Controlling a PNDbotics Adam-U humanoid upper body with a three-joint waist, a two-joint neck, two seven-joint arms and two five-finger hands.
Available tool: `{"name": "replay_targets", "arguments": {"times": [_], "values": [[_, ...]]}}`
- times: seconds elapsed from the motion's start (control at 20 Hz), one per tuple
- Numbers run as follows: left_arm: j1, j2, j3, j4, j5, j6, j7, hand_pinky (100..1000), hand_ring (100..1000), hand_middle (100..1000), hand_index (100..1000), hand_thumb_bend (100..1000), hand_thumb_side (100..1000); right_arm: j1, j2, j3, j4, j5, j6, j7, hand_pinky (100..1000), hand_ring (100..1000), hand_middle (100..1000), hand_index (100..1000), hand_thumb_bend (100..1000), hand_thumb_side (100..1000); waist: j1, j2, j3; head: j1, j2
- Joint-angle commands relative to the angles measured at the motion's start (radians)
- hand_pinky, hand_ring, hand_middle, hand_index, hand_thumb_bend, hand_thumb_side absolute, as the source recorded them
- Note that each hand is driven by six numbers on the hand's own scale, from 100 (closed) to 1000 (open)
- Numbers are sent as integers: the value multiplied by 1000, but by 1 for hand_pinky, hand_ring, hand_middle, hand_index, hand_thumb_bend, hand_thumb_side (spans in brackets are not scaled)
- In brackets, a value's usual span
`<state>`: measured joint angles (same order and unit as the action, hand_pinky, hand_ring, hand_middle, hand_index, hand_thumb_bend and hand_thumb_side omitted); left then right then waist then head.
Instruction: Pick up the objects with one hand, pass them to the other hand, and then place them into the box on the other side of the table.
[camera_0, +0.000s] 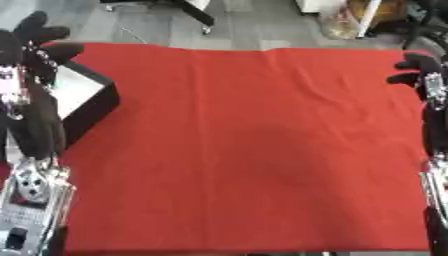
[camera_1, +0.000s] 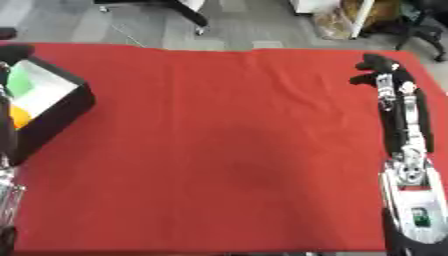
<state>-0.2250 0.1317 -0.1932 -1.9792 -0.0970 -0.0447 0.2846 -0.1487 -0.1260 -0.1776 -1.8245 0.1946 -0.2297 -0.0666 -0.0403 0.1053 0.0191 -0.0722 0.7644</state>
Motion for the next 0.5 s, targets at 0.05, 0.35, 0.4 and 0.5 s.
{"name": "replay_targets", "arguments": {"times": [0.05,0.35,0.4,0.5], "values": [[2,8,-11,-21,7,25,-19,774,616,648,852,369,1000,-2,-3,5,-11,-13,-7,3,790,622,652,787,100,949,-1,-7,-5,-10,6],[13,6,-18,-19,-15,41,-80,769,602,638,855,351,1000,13,1,5,1,-4,-20,43,792,629,664,803,115,984,4,-12,-14,-19,6],[14,6,-17,-20,-21,42,-87,768,601,637,855,348,1000,14,2,6,2,-5,-21,48,792,628,664,805,122,987,3,-13,-14,-24,6],[15,5,-16,-21,-28,43,-96,767,600,635,855,346,1000,14,0,9,4,-5,-23,58,792,628,664,806,135,1000,2,-12,-14,-29,6]]}}
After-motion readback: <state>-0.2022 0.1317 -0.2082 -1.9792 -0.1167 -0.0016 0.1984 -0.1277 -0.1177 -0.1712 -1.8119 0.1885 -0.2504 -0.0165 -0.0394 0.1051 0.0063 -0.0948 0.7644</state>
